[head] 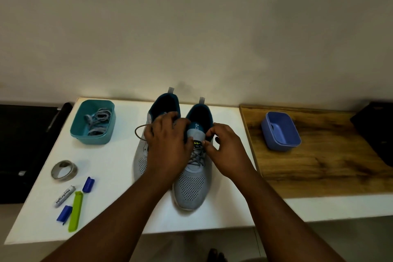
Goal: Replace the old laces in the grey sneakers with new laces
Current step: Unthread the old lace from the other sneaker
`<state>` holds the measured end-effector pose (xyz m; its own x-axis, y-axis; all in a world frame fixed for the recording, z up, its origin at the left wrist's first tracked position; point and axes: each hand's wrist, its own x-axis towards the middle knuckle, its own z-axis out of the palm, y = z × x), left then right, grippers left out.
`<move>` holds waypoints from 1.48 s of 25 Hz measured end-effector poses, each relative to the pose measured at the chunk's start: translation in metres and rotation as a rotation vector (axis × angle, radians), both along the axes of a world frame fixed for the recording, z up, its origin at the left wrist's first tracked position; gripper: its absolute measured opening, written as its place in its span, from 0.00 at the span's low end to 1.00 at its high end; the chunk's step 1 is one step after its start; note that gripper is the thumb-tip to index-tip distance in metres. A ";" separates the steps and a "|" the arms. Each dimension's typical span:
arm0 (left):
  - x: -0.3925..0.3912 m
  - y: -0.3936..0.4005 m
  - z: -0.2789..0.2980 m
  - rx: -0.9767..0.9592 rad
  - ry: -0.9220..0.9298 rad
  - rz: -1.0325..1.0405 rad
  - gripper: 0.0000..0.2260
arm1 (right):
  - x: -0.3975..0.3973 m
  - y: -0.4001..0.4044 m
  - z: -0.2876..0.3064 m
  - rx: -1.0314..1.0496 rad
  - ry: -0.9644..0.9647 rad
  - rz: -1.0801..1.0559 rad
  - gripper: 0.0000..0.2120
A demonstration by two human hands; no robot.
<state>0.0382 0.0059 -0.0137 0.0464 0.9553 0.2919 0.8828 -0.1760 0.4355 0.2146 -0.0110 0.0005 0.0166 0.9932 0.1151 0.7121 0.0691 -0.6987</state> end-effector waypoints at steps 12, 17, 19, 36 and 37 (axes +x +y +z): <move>-0.006 -0.001 0.013 0.009 -0.198 0.070 0.13 | -0.030 -0.003 0.014 -0.107 -0.388 0.029 0.10; -0.005 0.000 0.008 -0.028 -0.061 0.037 0.17 | -0.018 -0.003 0.019 -0.083 -0.391 -0.021 0.10; -0.007 0.000 0.011 -0.029 -0.107 0.033 0.16 | -0.029 -0.006 0.014 -0.118 -0.467 0.060 0.10; -0.003 -0.001 0.024 -0.079 -0.372 -0.016 0.22 | -0.032 0.002 0.005 -0.025 -0.583 0.046 0.11; -0.003 -0.001 0.025 -0.074 -0.368 -0.020 0.22 | -0.029 0.001 0.005 -0.018 -0.589 -0.003 0.08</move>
